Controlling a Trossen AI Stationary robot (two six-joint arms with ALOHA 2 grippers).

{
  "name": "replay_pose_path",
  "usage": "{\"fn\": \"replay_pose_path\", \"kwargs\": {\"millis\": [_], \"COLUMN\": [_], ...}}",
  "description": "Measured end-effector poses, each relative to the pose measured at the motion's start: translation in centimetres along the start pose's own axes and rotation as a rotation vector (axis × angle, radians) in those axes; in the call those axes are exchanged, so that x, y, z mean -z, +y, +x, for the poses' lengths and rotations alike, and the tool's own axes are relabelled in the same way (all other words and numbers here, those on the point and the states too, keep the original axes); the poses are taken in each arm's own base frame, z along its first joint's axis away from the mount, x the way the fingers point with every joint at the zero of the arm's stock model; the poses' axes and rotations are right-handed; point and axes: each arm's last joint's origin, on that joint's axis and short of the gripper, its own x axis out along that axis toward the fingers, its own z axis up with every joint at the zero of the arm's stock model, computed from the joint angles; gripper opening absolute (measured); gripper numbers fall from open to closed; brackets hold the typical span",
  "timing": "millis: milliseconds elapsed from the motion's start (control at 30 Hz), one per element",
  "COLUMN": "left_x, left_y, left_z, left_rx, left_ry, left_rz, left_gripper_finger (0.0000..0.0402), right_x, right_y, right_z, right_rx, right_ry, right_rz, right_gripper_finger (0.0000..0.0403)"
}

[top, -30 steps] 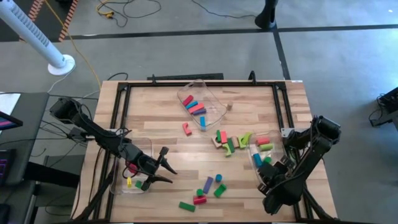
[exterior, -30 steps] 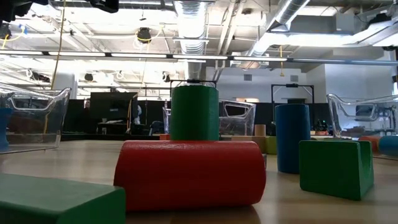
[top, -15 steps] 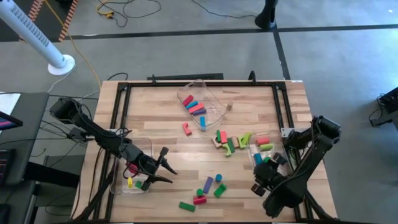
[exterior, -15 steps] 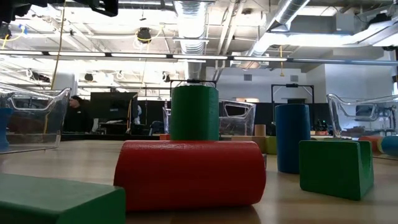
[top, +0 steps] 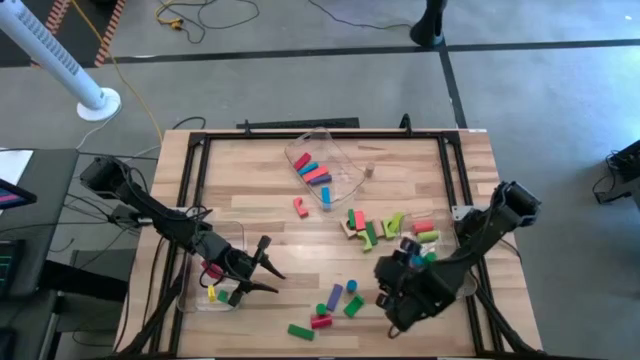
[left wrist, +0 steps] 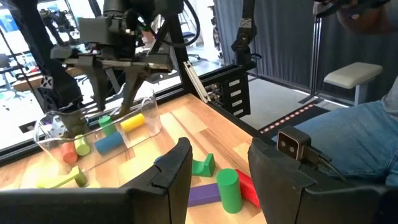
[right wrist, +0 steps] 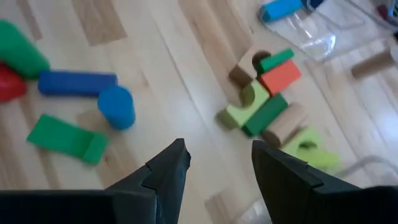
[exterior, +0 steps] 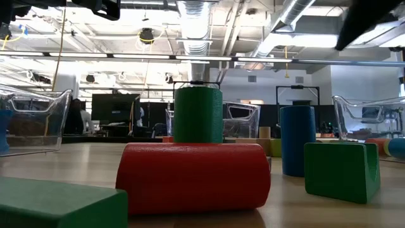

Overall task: Sort blocks by size
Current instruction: Put the light green arc block into the left transparent bin

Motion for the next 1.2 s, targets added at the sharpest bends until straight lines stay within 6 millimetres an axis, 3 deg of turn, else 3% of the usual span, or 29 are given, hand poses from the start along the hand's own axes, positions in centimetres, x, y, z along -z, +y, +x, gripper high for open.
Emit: {"fn": "replay_pose_path", "kwargs": {"millis": [633,900,1200], "left_x": [0.2,0.7,0.8], "left_y": [0.0,-0.1,-0.1], "left_z": [0.0,0.0,0.0], "left_rx": [-0.002,0.008,0.009], "left_ry": [0.021,0.075,0.078], "left_rz": [0.0,-0.026,-0.027], "left_gripper_finger": [0.0149,0.0149,0.0149], "right_x": [-7.1,-6.4,-4.7], "right_y": [-4.1,-6.0,-6.3], "right_z": [6.3,9.7,12.1], "right_rx": [-0.048,-0.048,-0.105], "right_ry": [0.049,0.186,0.249], "right_rz": [0.006,0.042,0.074], "right_gripper_finger": [0.0211,0.0211,0.0211]}}
